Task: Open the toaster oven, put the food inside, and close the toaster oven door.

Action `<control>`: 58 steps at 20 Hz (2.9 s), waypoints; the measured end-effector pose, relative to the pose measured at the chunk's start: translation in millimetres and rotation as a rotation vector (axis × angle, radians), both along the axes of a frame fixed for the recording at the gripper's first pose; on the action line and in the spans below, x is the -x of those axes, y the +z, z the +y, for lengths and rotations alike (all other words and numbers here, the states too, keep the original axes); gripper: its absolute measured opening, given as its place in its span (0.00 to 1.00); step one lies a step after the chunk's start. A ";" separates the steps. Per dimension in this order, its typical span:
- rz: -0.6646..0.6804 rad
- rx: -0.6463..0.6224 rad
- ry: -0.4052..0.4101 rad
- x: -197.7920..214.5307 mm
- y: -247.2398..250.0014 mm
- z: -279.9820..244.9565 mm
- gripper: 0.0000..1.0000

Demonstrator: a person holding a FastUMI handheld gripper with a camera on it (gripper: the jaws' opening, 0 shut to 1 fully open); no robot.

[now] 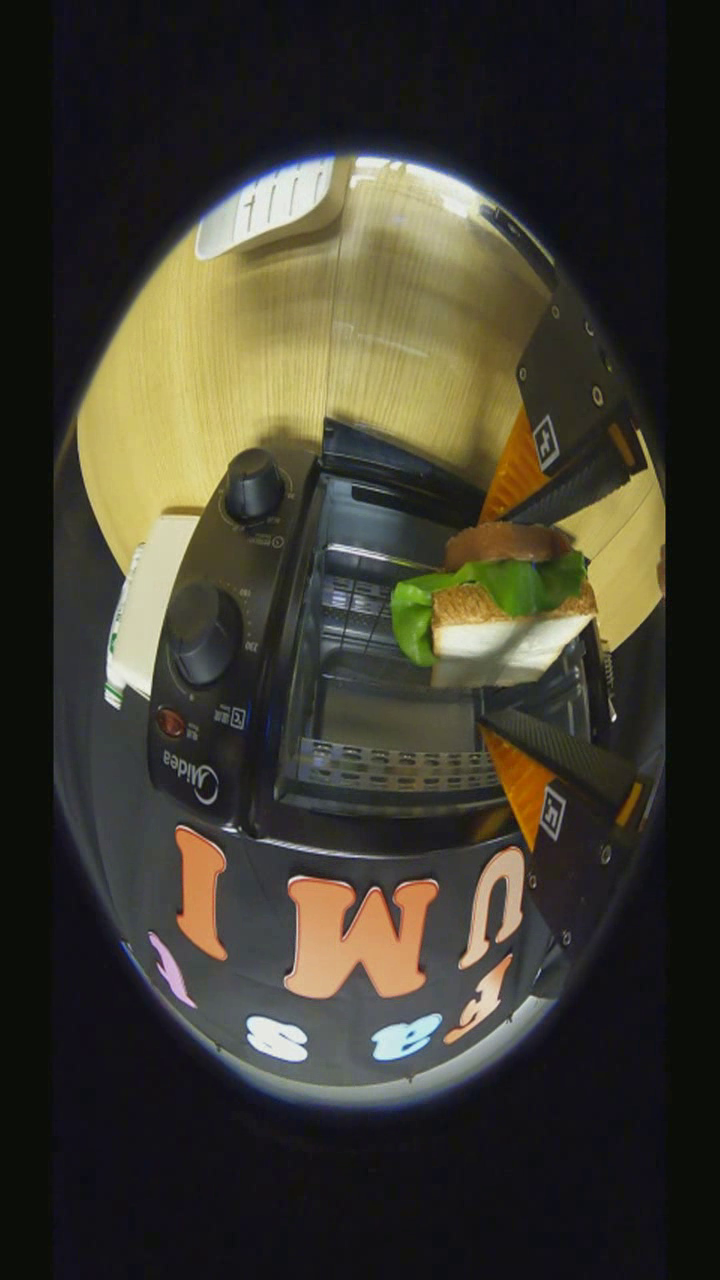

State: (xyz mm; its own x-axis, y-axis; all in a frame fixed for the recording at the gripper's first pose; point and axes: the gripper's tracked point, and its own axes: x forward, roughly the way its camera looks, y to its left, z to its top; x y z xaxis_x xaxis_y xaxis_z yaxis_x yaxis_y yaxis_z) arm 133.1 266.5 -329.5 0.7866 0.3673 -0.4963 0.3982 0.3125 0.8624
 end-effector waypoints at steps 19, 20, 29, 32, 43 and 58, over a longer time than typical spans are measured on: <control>0.036 0.008 0.047 6.5 3.5 18.5 0.98; 0.040 0.014 0.051 7.6 2.3 19.9 0.98; -0.033 0.236 0.222 85.8 16.9 -12.7 0.98; -0.114 0.385 0.318 120.7 29.8 -33.4 0.98; -0.141 0.983 0.662 173.8 -41.5 -74.7 0.99; -0.106 1.157 0.818 167.7 -72.7 -54.8 1.00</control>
State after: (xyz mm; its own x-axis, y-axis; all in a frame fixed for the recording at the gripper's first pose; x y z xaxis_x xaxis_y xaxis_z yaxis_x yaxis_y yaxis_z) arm -34.6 211.7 -402.2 0.6051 0.1635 -0.7791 -0.2851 0.9583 -0.0203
